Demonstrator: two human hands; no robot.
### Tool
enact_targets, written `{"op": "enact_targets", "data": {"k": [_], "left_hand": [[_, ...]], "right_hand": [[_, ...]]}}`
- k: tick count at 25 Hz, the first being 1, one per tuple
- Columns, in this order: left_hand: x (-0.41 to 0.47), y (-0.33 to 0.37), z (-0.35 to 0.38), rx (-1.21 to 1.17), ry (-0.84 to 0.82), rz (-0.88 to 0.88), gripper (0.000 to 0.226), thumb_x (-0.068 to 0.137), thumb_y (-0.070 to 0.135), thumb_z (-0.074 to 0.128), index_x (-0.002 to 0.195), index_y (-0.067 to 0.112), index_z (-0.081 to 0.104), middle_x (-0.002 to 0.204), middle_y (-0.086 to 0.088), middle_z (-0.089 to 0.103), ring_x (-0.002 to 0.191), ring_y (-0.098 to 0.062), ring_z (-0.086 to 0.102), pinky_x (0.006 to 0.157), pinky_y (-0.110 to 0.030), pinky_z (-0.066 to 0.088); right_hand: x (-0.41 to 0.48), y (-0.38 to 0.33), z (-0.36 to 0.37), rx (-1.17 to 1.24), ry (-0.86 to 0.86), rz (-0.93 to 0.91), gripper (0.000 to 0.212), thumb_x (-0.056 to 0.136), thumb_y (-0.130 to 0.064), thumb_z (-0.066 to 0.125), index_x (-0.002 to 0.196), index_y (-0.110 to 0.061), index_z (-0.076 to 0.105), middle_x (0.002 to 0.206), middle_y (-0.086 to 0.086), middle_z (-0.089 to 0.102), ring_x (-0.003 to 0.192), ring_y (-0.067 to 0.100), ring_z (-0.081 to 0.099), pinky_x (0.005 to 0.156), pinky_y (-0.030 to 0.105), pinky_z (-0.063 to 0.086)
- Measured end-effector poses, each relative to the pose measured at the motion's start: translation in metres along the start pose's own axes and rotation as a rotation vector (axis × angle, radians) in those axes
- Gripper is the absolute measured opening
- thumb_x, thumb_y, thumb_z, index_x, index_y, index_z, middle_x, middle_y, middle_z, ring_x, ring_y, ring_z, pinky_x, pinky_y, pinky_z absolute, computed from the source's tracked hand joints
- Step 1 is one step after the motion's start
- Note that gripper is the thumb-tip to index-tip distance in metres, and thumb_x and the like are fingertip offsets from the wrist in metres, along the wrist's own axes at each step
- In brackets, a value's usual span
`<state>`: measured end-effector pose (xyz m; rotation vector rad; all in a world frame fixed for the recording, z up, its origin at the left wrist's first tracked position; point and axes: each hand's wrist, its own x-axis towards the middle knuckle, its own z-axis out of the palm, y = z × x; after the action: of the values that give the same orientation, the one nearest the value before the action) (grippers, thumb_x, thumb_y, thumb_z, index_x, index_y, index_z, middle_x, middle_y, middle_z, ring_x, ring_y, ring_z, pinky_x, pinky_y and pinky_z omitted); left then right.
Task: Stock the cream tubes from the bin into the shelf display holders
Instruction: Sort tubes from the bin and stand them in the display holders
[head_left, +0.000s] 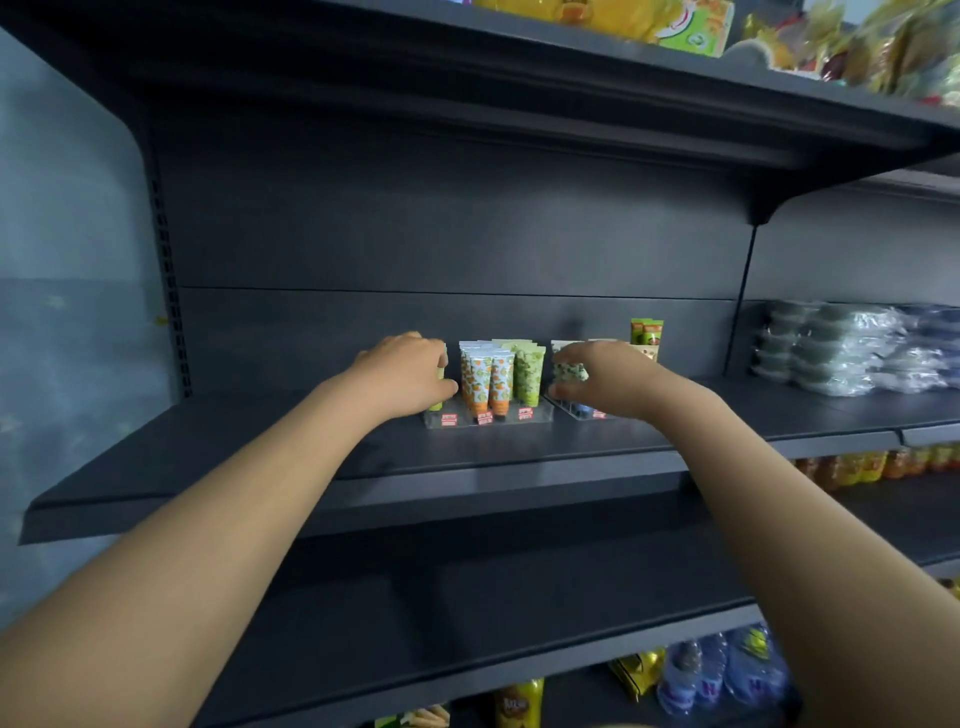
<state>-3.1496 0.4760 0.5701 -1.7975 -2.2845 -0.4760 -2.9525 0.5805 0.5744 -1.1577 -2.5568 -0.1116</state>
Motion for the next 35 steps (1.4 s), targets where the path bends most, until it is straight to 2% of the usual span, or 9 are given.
{"op": "enact_targets", "data": {"k": [3,8,11,18,26,30,32,35], "left_hand": [[-0.024,0.029,0.009,-0.014,-0.019,-0.010,0.036,0.089,0.037,0.052,0.120,0.019,0.053,0.123,-0.005,0.048,0.115,-0.026,0.046,0.097,-0.042,0.042],[-0.075,0.102,0.038,-0.045,-0.045,-0.075,0.039,0.091,0.038,0.050,0.124,0.018,0.050,0.126,-0.004,0.046,0.118,-0.024,0.045,0.098,-0.042,0.042],[-0.104,0.151,0.061,-0.083,-0.050,-0.137,0.041,0.092,0.037,0.050,0.128,0.017,0.048,0.132,-0.004,0.044,0.121,-0.021,0.043,0.099,-0.035,0.040],[-0.151,0.230,0.101,-0.125,-0.080,-0.245,0.040,0.092,0.036,0.050,0.127,0.017,0.049,0.130,-0.004,0.047,0.119,-0.021,0.046,0.099,-0.039,0.042],[-0.171,0.245,0.210,-0.106,-0.248,-0.260,0.040,0.092,0.034,0.049,0.128,0.016,0.049,0.129,-0.006,0.048,0.120,-0.026,0.045,0.098,-0.044,0.041],[-0.170,0.232,0.279,-0.134,-0.293,-0.236,0.038,0.091,0.031,0.050,0.125,0.014,0.051,0.124,-0.006,0.051,0.114,-0.026,0.048,0.091,-0.041,0.045],[-0.173,0.222,0.315,-0.133,-0.351,-0.219,0.037,0.091,0.031,0.051,0.122,0.013,0.053,0.123,-0.006,0.051,0.109,-0.025,0.051,0.087,-0.039,0.046],[-0.181,0.203,0.373,-0.146,-0.477,-0.241,0.038,0.092,0.030,0.049,0.124,0.011,0.051,0.128,-0.007,0.050,0.113,-0.026,0.050,0.091,-0.040,0.045]], "right_hand": [[-0.032,0.022,0.000,0.024,-0.026,0.003,0.048,0.091,-0.037,0.055,0.131,-0.013,0.050,0.127,0.009,0.058,0.115,0.028,0.052,0.085,0.030,0.041],[-0.097,0.078,0.003,0.077,-0.074,-0.052,0.049,0.091,-0.038,0.054,0.135,-0.016,0.045,0.135,0.009,0.052,0.119,0.028,0.050,0.097,0.038,0.043],[-0.136,0.116,0.008,0.122,-0.106,-0.113,0.053,0.092,-0.037,0.053,0.139,-0.017,0.041,0.142,0.006,0.046,0.127,0.026,0.045,0.102,0.038,0.039],[-0.196,0.173,0.032,0.192,-0.164,-0.165,0.052,0.093,-0.038,0.051,0.139,-0.017,0.040,0.143,0.003,0.044,0.130,0.025,0.041,0.105,0.046,0.036],[-0.226,0.198,0.137,0.178,-0.358,-0.128,0.052,0.093,-0.037,0.050,0.140,-0.019,0.039,0.144,0.005,0.042,0.131,0.025,0.039,0.103,0.041,0.034],[-0.224,0.203,0.207,0.124,-0.492,-0.101,0.043,0.092,-0.037,0.051,0.130,-0.018,0.048,0.135,0.009,0.050,0.122,0.028,0.046,0.096,0.041,0.039],[-0.226,0.204,0.245,0.120,-0.568,-0.070,0.043,0.091,-0.036,0.052,0.130,-0.018,0.048,0.131,0.009,0.052,0.119,0.028,0.049,0.096,0.040,0.041],[-0.234,0.205,0.304,0.110,-0.675,-0.037,0.046,0.091,-0.036,0.052,0.133,-0.018,0.046,0.131,0.009,0.052,0.121,0.029,0.049,0.098,0.040,0.041]]}}
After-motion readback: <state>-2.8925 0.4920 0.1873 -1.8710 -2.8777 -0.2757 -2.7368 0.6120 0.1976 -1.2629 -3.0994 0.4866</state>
